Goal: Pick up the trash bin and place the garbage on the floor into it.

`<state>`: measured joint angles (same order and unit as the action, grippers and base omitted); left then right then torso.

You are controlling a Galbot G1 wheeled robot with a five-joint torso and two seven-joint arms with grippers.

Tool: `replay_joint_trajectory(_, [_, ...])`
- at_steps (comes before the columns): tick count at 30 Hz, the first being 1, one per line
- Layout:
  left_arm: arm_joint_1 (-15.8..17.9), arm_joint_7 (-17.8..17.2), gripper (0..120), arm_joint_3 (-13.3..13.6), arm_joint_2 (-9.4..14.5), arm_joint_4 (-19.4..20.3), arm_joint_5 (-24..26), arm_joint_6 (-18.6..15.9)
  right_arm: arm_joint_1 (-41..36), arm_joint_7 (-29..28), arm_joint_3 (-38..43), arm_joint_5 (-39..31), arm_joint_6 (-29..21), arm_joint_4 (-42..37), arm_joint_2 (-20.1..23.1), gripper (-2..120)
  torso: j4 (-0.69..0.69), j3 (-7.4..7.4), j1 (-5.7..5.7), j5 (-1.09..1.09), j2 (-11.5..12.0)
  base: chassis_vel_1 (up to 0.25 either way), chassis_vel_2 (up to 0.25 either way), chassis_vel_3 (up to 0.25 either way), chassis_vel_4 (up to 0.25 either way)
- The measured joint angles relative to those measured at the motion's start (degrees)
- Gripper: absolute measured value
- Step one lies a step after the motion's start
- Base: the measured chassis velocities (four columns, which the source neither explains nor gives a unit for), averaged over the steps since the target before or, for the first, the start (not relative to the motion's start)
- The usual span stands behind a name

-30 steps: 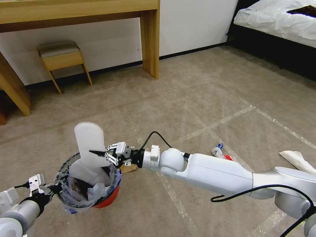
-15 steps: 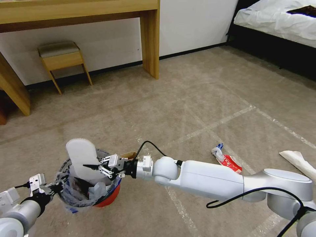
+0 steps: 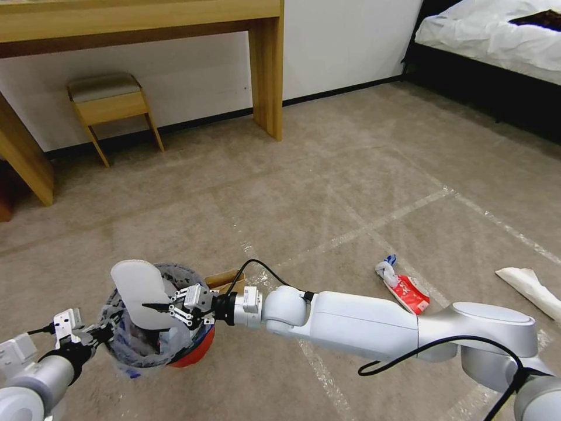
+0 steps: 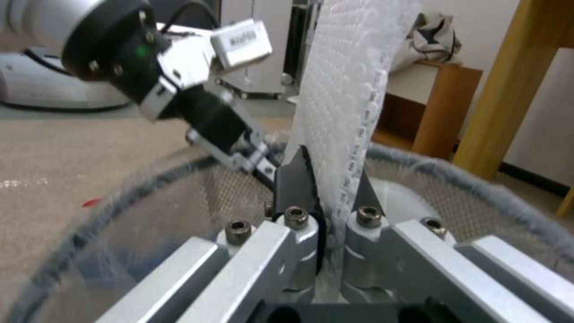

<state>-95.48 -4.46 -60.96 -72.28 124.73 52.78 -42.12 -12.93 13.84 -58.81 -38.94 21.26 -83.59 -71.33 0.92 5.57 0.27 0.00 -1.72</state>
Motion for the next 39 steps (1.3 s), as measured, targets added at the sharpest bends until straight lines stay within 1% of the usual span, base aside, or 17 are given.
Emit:
replay_joint_trajectory(15, [-0.9,0.3,1,-0.2,-0.3,0.9,0.0,0.0,-2.2,1.4,0.4,1.8,1.9,3.5,-0.6,0,0.0,0.0,0.0,0.01,0.0,0.0,0.0,0.0,0.0])
replay_joint_trajectory(21, [-0.9,0.3,1,-0.3,-0.4,1.0,0.0,0.0,-3.1,1.7,0.9,2.9,2.8,5.1,-1.3,0,0.0,0.0,0.0,0.01,0.0,0.0,0.0,0.0,0.0])
replay_joint_trajectory(39, [-0.2,0.6,1,0.2,-0.9,0.3,-0.1,0.0,-4.8,2.1,1.5,4.4,4.0,6.4,-1.1,0,0.0,0.0,0.0,0.01,0.0,0.0,0.0,0.0,0.0])
